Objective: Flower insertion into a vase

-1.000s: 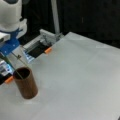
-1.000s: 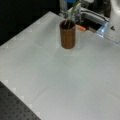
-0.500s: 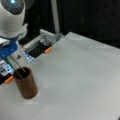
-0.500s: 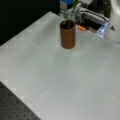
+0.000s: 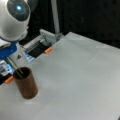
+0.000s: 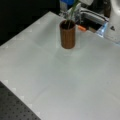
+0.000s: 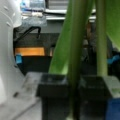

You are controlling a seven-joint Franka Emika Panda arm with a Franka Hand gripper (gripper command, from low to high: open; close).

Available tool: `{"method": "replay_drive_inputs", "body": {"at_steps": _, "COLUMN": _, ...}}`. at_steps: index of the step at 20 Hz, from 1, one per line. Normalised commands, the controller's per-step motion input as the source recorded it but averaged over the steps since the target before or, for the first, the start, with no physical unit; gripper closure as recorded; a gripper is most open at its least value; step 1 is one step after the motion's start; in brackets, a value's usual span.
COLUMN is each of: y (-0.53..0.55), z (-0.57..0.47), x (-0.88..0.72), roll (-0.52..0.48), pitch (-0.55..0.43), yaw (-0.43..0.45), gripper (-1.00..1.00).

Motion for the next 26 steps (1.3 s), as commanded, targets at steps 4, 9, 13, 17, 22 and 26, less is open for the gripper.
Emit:
{"method": "replay_drive_inputs", "body": {"at_steps": 4, "y": -0.07, "z": -0.05, "x": 0.41, "roll": -0.111, "pitch": 0.365, "yaw": -0.049, "gripper": 1.0}}
{"method": "replay_drive_inputs", "body": {"at_steps": 9, "y": -0.08, "z": -0.05, "x": 0.4, "roll": -0.097, "pitch": 0.337, "yaw": -0.065, "gripper": 1.0}}
{"method": "replay_drive_inputs", "body": {"at_steps": 13, "y": -0.08, "z": -0.06, "x": 0.34, "roll": -0.082, "pitch": 0.28, "yaw": -0.095, "gripper": 1.0}}
{"method": "replay_drive_inputs", "body": {"at_steps": 17, "y": -0.06, "z": -0.1, "x": 0.33, "roll": -0.074, "pitch": 0.21, "yaw": -0.086, "gripper": 1.0}}
{"method": "replay_drive_inputs", "body": {"at_steps": 22, "y": 0.01, "z": -0.17, "x": 0.35, "roll": -0.08, "pitch": 0.135, "yaw": -0.084, "gripper": 1.0}}
{"method": "replay_drive_inputs", "body": {"at_steps": 26, "y": 0.06, "z": -0.24, "x": 0.36, "roll": -0.086, "pitch": 0.072, "yaw": -0.093, "gripper": 1.0}}
